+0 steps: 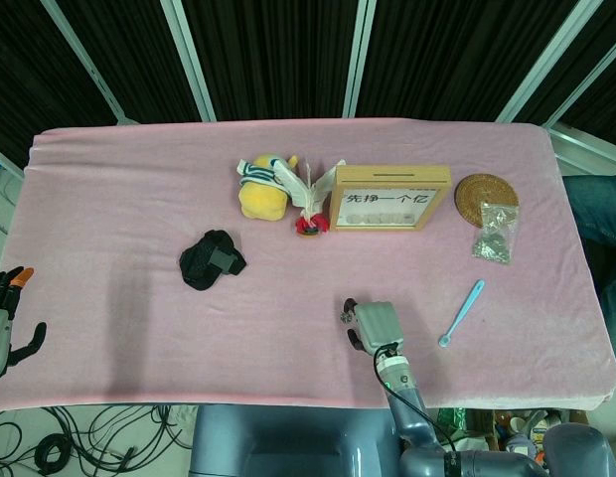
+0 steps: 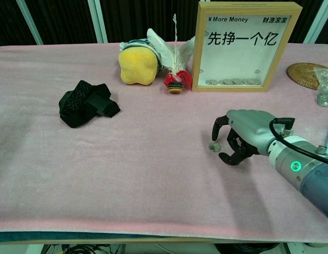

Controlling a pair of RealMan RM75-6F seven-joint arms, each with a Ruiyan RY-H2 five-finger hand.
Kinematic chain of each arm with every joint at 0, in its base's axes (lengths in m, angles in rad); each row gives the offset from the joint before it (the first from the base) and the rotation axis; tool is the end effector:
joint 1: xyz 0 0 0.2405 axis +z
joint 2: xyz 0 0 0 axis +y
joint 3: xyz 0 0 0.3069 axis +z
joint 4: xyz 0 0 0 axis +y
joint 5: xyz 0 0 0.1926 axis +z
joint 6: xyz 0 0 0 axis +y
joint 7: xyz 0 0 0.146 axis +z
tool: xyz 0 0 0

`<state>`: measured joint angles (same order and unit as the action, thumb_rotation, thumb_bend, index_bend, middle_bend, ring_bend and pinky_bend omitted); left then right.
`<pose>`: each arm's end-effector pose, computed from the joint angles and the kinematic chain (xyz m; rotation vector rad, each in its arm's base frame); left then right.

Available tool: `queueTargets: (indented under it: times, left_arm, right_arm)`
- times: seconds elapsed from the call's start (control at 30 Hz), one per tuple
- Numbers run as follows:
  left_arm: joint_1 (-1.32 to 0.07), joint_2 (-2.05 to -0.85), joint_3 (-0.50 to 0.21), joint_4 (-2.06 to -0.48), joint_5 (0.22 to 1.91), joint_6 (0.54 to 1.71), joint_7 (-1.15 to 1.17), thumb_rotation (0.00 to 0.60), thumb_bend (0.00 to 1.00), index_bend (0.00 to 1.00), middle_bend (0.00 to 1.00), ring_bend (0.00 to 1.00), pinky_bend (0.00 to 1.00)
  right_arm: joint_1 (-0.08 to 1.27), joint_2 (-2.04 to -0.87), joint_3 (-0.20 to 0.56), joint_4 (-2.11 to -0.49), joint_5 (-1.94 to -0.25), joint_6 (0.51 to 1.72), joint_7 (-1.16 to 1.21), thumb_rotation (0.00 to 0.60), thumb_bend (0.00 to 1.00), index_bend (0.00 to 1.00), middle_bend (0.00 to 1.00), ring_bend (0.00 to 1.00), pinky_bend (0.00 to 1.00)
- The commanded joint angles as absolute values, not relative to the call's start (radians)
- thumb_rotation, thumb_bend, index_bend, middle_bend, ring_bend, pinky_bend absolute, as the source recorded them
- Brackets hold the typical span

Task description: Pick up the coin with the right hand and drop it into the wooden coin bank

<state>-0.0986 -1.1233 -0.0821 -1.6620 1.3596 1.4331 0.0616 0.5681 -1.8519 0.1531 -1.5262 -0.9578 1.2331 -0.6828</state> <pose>-0.3565 0.1946 0.1957 -1.2931 -0.9710 -0.8351 -0.1912 -0.2971 -0.0783 1.6723 -1.0908 0.8063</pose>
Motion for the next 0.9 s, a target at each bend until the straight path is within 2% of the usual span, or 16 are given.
queueTargets:
  times: [0.03, 0.9]
  left_arm:
    - [-0.099, -1.124, -0.082, -1.661, 1.359, 1.432, 0.061, 0.600, 0.40, 0.10, 0.05, 0.00, 0.00]
    - [-0.099, -1.122, -0.083, -1.663, 1.358, 1.432, 0.059, 0.600, 0.40, 0.10, 0.05, 0.00, 0.00]
  right_arm:
    - [0.568, -1.853, 0.154, -1.525, -0.957, 1.232, -0.684, 0.600, 0.31, 0.40, 0.84, 0.86, 0.80]
    - [0.574, -1.862, 0.163, -1.513, -0.955, 1.217, -0.704, 0.600, 0.31, 0.40, 0.84, 0.86, 0.80]
